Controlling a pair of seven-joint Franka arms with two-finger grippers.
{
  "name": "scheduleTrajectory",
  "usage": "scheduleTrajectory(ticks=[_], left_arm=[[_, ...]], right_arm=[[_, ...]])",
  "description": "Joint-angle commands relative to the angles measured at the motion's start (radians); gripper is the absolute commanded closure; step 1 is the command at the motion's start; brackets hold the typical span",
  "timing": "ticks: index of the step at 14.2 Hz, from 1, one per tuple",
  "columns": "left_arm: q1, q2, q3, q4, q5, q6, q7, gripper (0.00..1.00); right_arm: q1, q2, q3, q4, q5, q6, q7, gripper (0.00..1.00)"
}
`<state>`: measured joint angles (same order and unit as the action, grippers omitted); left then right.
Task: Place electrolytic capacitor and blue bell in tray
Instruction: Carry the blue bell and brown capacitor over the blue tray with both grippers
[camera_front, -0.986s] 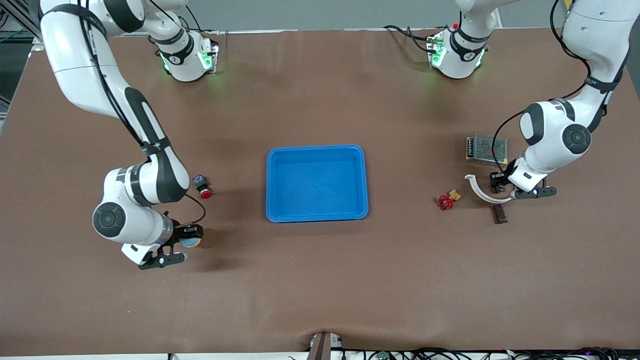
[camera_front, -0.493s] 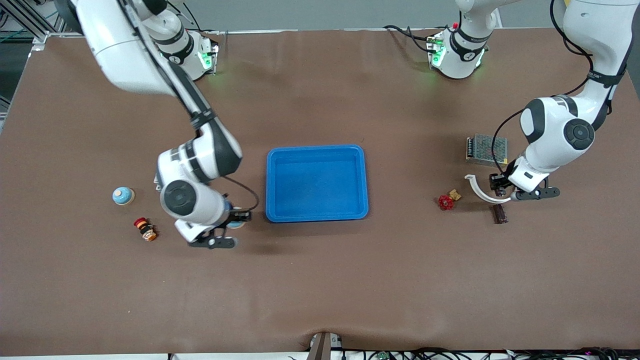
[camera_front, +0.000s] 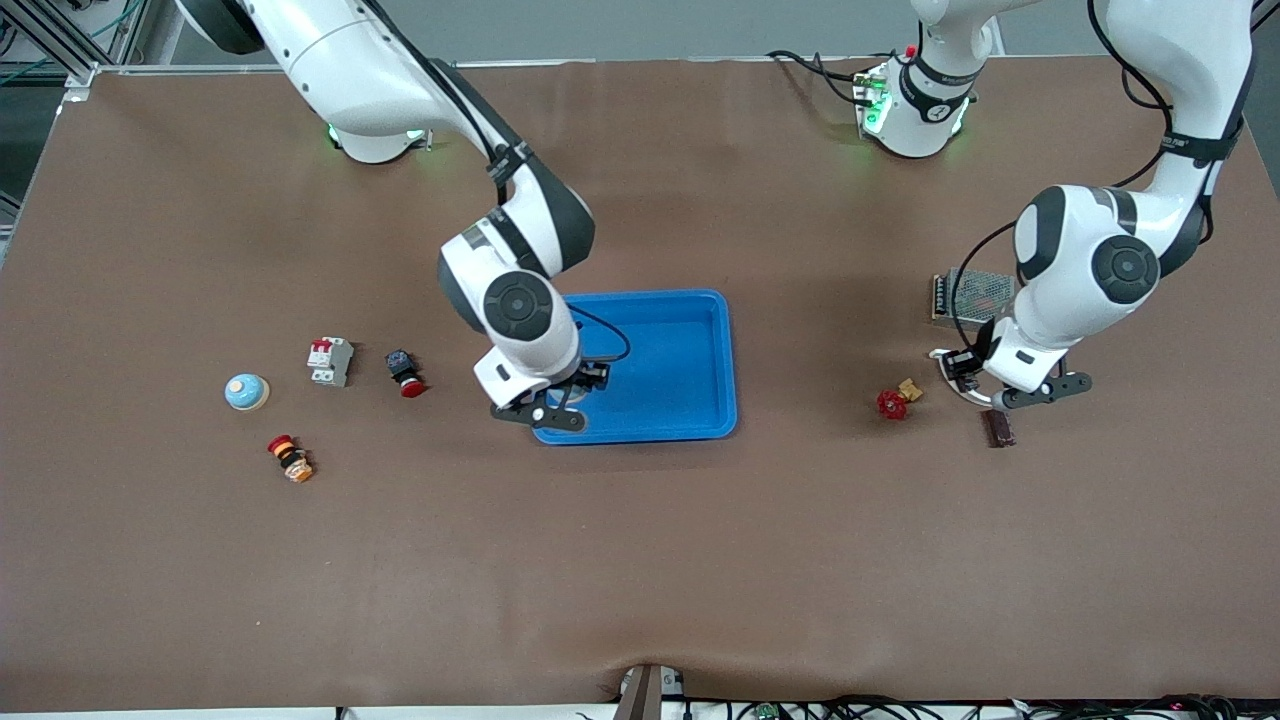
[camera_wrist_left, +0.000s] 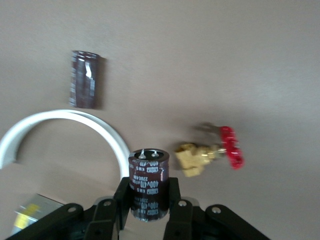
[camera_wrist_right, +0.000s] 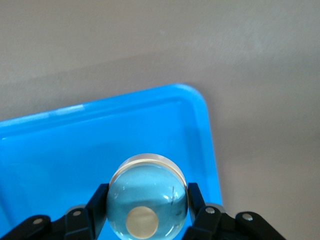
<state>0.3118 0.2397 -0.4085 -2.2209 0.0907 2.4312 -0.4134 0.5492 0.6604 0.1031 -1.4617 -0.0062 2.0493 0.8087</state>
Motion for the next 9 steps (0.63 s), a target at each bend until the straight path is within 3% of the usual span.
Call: scheduleTrajectory(ticks=[1, 4, 9], left_arm=[[0.003, 0.003, -0.074, 0.018, -0.005, -0.021, -0.144, 1.00], [-0.008, 0.029, -0.154, 0.035, -0.005, -0.020, -0.315, 1.00], [-0.135, 0.093, -0.167, 0.111, -0.005, -0.020, -0.583, 1.00]], right_arm=[[0.034, -0.053, -0.011, -0.067, 0.003, 0.005, 0.052, 0.68], [0.058, -0.080, -0.011, -0.123, 0.003, 0.024, 0.078, 0.68], [0.084, -0.163, -0.013, -0.297, 0.002, 0.148, 0.093, 0.68]])
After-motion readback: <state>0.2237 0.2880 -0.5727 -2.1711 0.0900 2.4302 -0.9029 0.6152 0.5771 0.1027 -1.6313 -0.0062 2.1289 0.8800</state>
